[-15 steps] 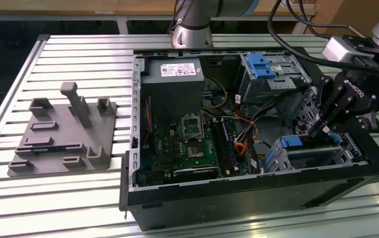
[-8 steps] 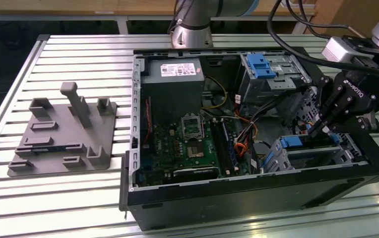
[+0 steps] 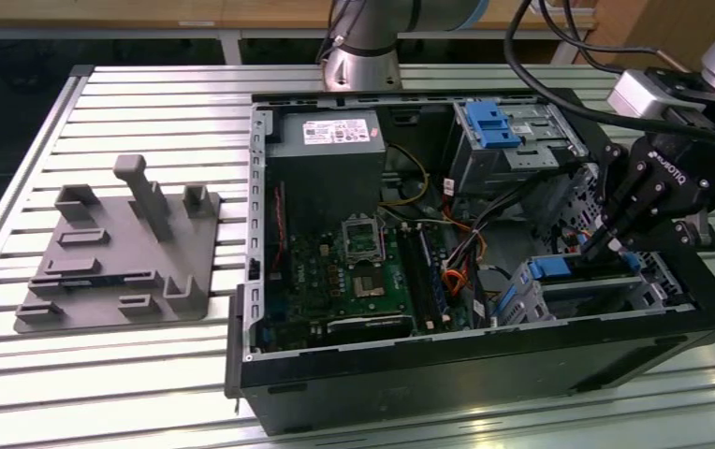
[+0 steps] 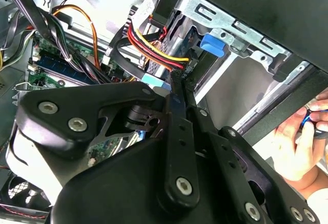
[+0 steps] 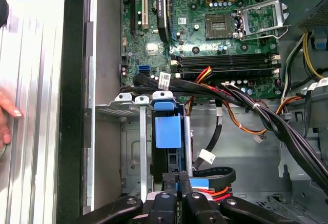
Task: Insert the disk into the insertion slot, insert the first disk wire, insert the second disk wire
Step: 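Insert the second disk wire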
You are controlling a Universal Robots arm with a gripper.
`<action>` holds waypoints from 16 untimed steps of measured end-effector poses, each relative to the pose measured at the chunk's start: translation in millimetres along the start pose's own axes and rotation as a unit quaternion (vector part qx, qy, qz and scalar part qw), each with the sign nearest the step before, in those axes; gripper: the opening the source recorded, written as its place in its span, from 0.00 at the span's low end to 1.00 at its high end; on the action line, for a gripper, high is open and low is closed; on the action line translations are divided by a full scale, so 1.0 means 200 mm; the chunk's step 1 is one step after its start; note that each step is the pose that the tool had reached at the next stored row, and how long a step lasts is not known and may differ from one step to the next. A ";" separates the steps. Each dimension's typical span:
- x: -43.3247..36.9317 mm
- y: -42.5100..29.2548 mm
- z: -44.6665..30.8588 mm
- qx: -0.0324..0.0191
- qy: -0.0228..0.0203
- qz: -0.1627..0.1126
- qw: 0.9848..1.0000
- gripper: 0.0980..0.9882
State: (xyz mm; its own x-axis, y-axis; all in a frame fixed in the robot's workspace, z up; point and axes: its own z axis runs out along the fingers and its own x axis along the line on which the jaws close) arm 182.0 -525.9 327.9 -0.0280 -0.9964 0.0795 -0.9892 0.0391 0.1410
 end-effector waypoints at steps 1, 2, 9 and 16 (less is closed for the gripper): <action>0.000 0.000 0.000 0.000 0.000 0.000 1.000 0.05; 0.000 0.000 0.000 0.000 0.000 0.000 1.000 0.05; 0.001 0.000 0.001 0.001 0.000 0.000 1.000 0.05; 0.002 0.000 -0.001 0.001 0.000 0.000 1.000 0.19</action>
State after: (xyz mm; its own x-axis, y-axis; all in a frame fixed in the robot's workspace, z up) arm 182.1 -526.2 328.2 -0.0281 -0.9965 0.0793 -0.9896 0.0389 0.1382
